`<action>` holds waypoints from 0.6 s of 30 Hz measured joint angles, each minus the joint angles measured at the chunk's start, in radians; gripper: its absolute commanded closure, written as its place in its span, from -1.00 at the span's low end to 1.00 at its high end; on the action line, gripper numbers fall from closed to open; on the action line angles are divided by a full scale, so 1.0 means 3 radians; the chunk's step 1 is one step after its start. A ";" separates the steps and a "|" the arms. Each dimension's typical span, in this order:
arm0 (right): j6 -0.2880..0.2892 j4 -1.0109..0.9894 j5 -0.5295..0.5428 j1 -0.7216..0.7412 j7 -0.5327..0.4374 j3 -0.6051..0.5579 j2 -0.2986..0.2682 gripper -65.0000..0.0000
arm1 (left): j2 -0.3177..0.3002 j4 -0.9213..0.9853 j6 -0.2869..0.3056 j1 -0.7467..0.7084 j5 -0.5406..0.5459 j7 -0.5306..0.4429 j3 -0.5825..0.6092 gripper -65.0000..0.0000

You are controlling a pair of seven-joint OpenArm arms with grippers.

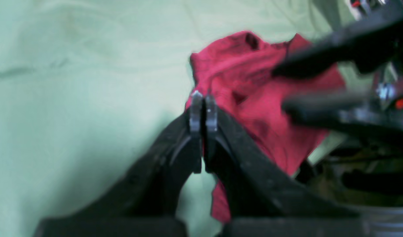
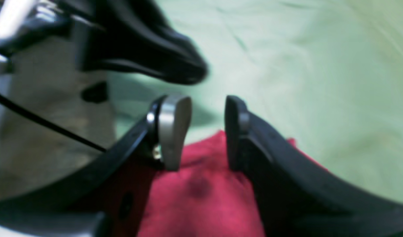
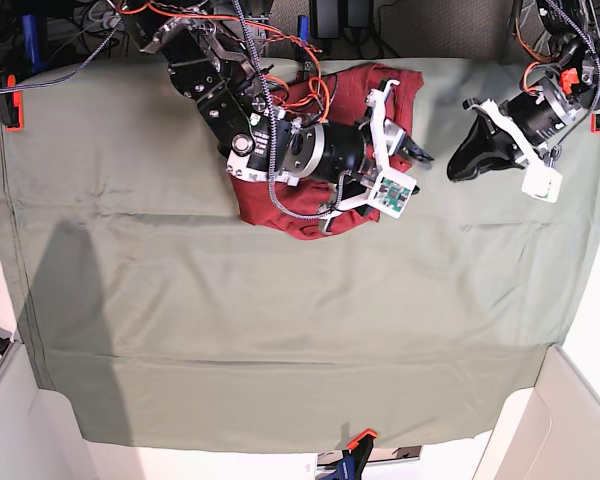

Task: Fold the T-shirt properly
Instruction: 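Fold the other shirt end with the right gripper toward the left gripper, then grasp the bundled shirt edge with the left gripper and pull it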

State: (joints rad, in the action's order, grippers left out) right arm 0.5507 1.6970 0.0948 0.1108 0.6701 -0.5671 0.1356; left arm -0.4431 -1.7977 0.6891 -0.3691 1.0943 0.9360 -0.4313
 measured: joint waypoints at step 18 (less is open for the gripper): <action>-0.0240 -0.0042 -0.0223 0.0281 -0.0070 0.1479 -0.0084 1.00 | -0.0013 -0.1225 0.0011 -0.0553 -0.0673 -0.0062 0.0477 1.00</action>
State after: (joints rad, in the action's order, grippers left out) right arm 0.4786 1.6844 0.0280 0.1951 0.6491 -0.1234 0.1104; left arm -0.4469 -2.1651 0.6926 -0.5350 0.8925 0.9173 -0.2882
